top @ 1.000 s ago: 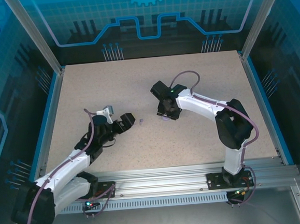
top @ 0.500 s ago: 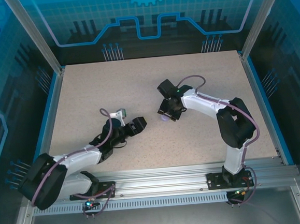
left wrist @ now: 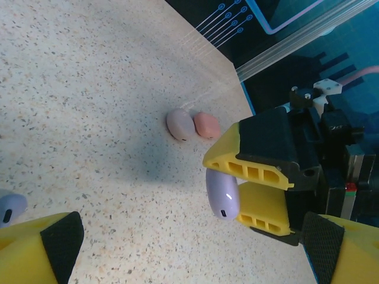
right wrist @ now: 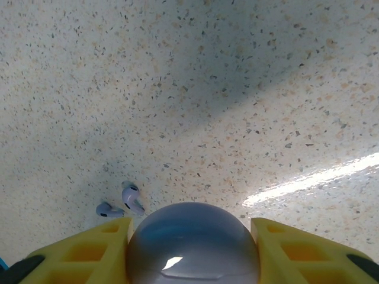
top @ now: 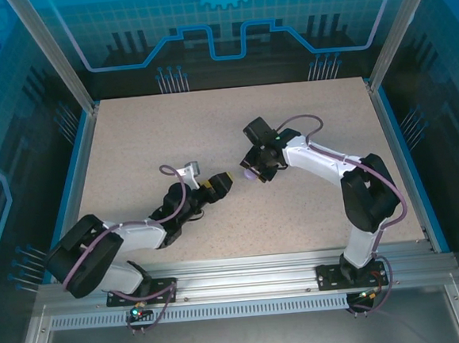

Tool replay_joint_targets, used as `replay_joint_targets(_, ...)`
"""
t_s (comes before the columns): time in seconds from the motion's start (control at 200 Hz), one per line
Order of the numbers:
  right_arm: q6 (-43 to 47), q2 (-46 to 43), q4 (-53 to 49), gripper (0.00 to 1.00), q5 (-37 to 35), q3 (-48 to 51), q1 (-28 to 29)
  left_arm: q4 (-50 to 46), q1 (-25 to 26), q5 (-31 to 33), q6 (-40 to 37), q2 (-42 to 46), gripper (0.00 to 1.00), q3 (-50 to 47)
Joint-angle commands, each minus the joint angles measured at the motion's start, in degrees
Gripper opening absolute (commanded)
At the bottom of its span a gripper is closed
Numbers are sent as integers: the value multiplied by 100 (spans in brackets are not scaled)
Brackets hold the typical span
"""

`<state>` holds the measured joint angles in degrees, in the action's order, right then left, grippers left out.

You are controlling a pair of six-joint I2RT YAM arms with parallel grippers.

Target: Insert the wireless bluetooth earbuds into the charging case

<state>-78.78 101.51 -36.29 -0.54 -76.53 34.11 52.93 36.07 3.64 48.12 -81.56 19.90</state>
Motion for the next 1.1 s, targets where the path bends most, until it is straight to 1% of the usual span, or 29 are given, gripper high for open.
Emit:
replay_joint_targets(0.0, -380, -268, 52, 46, 7, 95, 15, 570, 40, -153, 108, -417, 99, 216)
replay_joint_targets(0.165, -419, -398, -66, 46, -173, 72, 23, 1522, 40, -564, 441, -1361, 98, 480)
replay_joint_targets(0.285, -402, -430, -167, 46, -227, 46, 25, 1875, 40, -698, 574, -1781, 97, 682)
replay_joint_targets(0.445, -412, -415, -194, 46, -245, 7, 24, 1980, 40, -772, 587, -1959, 93, 813)
replay_joint_targets(0.745, -402, -212, -256, 46, -232, -258, 111, 2262, 78, -913, 673, -2260, 75, 875)
replay_joint_targets(0.95, -410, -72, -247, 46, -183, -393, 204, 2256, 136, -909, 631, -2329, 72, 959)
replay_joint_targets(1.096, -421, 6, -231, 46, -158, -463, 273, 2296, 151, -900, 663, -2424, 67, 1063)
